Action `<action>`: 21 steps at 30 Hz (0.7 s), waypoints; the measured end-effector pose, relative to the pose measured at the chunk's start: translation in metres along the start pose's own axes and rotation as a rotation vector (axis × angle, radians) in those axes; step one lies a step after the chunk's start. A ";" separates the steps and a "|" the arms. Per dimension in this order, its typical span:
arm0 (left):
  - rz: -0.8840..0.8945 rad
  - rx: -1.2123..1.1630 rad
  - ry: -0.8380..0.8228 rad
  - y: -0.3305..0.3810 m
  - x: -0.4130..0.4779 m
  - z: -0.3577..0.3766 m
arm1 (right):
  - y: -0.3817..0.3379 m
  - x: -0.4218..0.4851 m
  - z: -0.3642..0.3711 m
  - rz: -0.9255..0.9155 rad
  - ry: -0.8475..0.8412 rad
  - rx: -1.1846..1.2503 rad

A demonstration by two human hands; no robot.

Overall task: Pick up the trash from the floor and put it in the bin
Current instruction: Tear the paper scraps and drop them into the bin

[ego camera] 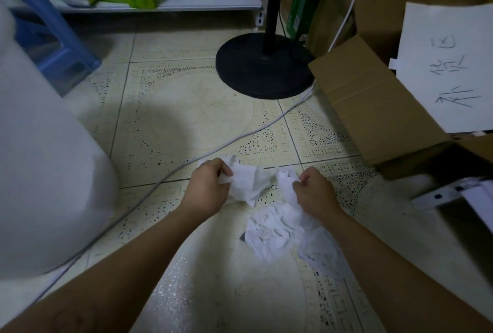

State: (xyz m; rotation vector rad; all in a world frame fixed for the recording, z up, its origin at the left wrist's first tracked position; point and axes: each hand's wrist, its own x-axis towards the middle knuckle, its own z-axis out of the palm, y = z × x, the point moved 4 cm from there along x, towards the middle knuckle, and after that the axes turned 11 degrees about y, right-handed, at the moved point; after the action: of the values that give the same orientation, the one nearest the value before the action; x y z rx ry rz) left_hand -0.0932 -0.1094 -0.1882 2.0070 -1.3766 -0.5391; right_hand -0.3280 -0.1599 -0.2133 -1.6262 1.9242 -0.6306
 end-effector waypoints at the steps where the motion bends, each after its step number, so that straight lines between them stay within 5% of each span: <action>1: -0.020 -0.026 -0.005 0.003 -0.001 -0.002 | 0.000 -0.002 -0.001 -0.010 0.008 0.004; 5: -0.121 -0.107 -0.014 0.014 0.001 -0.016 | -0.005 -0.012 -0.005 0.049 -0.055 0.138; 14: 0.016 0.045 -0.077 0.041 -0.001 -0.058 | -0.024 -0.023 -0.006 0.108 -0.127 0.287; 21: 0.137 0.039 0.025 0.071 0.003 -0.127 | -0.100 -0.028 -0.027 -0.067 -0.131 0.367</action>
State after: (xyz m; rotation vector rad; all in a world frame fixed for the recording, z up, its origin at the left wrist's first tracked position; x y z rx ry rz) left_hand -0.0575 -0.0958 -0.0480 1.9260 -1.5072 -0.4276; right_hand -0.2689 -0.1480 -0.1242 -1.4619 1.5581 -0.8278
